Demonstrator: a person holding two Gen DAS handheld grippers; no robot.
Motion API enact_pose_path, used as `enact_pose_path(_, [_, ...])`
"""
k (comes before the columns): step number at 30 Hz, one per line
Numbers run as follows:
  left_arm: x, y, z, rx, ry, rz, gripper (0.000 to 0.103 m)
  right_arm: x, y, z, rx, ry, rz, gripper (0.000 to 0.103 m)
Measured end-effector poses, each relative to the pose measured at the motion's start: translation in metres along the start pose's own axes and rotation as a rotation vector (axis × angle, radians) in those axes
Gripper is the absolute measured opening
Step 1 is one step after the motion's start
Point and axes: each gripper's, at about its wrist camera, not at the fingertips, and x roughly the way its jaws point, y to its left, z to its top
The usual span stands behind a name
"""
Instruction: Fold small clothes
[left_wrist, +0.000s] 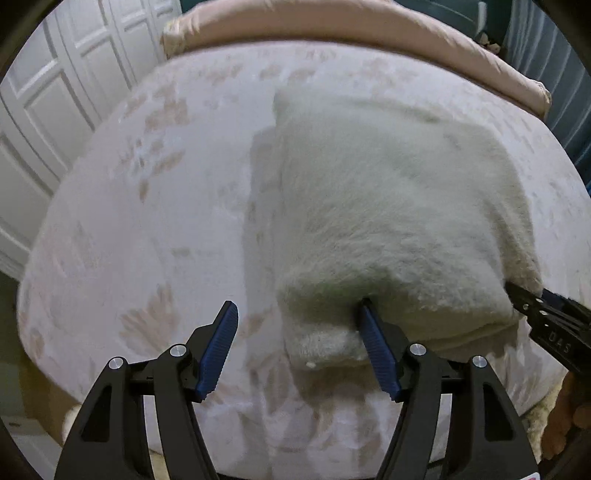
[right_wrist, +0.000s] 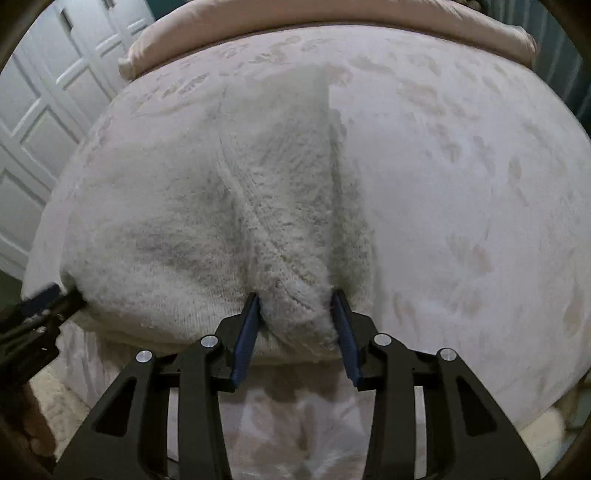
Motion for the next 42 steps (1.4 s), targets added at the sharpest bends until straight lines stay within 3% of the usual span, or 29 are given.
enact_pose_path(6, [-0.004, -0.004, -0.002, 0.026, -0.021, 0.038, 0.066, -0.044, 0.000, 0.020, 0.055, -0.116, 0.021, 0.037])
enact_pose_path(8, [-0.004, -0.006, -0.002, 0.029, -0.021, 0.046, 0.066, -0.033, 0.001, 0.023, 0.033, -0.100, -0.014, 0.037])
enact_pose_path(11, [-0.003, -0.008, -0.001, 0.024, -0.017, 0.046, 0.066, 0.009, 0.002, 0.012, -0.007, -0.002, -0.064, 0.039])
enact_pose_path(17, [-0.020, -0.015, -0.003, 0.038, -0.058, 0.099, 0.066, -0.034, 0.009, 0.010, 0.017, -0.077, -0.027, 0.040])
enact_pose_path(21, [-0.042, -0.024, -0.010, 0.030, -0.111, 0.115, 0.067, -0.067, 0.014, -0.005, 0.025, -0.143, -0.040, 0.055])
enact_pose_path(25, [-0.065, -0.035, -0.023, 0.033, -0.161, 0.128, 0.072, -0.083, 0.021, -0.026, 0.013, -0.173, -0.068, 0.064])
enact_pose_path(33, [-0.088, -0.047, -0.046, -0.004, -0.179, 0.114, 0.075, -0.104, 0.024, -0.063, 0.011, -0.197, -0.074, 0.069])
enact_pose_path(42, [-0.098, -0.061, -0.063, 0.006, -0.204, 0.135, 0.077, -0.112, 0.026, -0.080, 0.007, -0.218, -0.073, 0.070])
